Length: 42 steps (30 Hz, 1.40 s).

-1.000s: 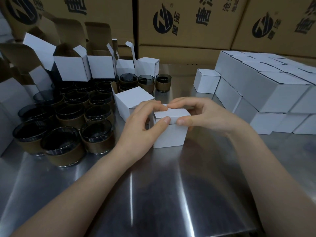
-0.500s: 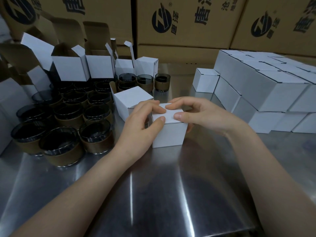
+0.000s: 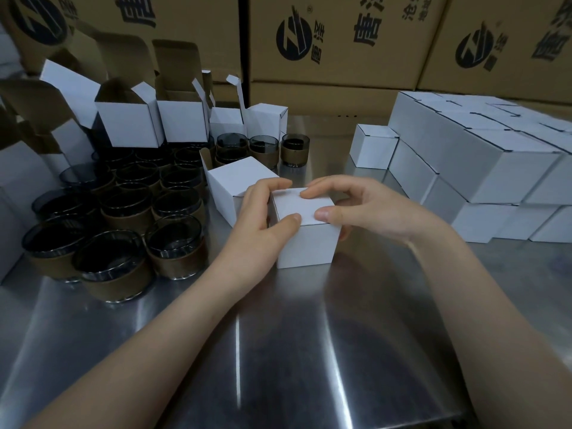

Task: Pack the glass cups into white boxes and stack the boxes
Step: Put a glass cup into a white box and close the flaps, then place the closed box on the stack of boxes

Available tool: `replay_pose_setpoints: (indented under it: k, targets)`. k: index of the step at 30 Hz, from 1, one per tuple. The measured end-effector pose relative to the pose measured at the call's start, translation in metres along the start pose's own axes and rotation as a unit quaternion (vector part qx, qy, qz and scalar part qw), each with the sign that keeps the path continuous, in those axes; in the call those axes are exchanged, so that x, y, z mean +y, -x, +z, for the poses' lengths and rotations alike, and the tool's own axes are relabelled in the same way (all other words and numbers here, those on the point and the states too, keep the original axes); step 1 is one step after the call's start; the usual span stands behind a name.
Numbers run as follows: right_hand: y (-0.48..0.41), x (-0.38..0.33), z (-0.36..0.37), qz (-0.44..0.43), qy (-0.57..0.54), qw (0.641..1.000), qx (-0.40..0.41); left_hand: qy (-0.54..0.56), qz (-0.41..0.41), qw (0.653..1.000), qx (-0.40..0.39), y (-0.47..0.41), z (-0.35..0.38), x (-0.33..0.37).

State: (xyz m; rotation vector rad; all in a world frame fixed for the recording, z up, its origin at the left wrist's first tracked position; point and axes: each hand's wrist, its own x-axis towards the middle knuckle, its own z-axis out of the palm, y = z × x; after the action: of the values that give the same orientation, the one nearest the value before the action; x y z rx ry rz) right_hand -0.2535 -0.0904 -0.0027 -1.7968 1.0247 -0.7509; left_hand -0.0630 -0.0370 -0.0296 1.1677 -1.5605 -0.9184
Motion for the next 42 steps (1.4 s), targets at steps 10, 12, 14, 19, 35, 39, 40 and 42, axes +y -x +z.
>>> replay_pose_setpoints:
  k: [10,12,14,19,35,39,40,42]
  targets:
    - [0.021,-0.015,0.023,-0.189,0.293,0.924,0.159,-0.014,0.029,0.999,0.033,0.001,0.002,-0.007]
    - [0.029,-0.015,0.037,-0.229,0.383,0.867,0.222,-0.022,0.031,0.999,0.039,0.002,0.004,-0.009]
    - [0.035,-0.015,0.048,-0.226,0.411,0.852,0.234,-0.029,0.036,0.998,0.041,0.002,0.005,-0.01]
    - [0.042,-0.012,0.062,-0.174,0.47,0.843,0.195,-0.051,0.044,0.997,0.03,0.002,0.002,-0.014]
    - [0.005,0.016,-0.006,-0.049,0.543,0.797,0.259,-0.155,0.147,0.976,-0.039,0.01,0.006,-0.006]
    - [-0.014,0.022,-0.028,-0.004,0.553,0.793,0.255,-0.164,0.149,0.97,-0.099,0.015,0.01,-0.005]
    - [-0.019,0.024,-0.032,0.005,0.555,0.791,0.258,-0.169,0.145,0.968,-0.113,0.016,0.011,-0.005]
    - [-0.027,0.026,-0.039,0.023,0.559,0.786,0.263,-0.183,0.139,0.964,-0.138,0.018,0.012,-0.004]
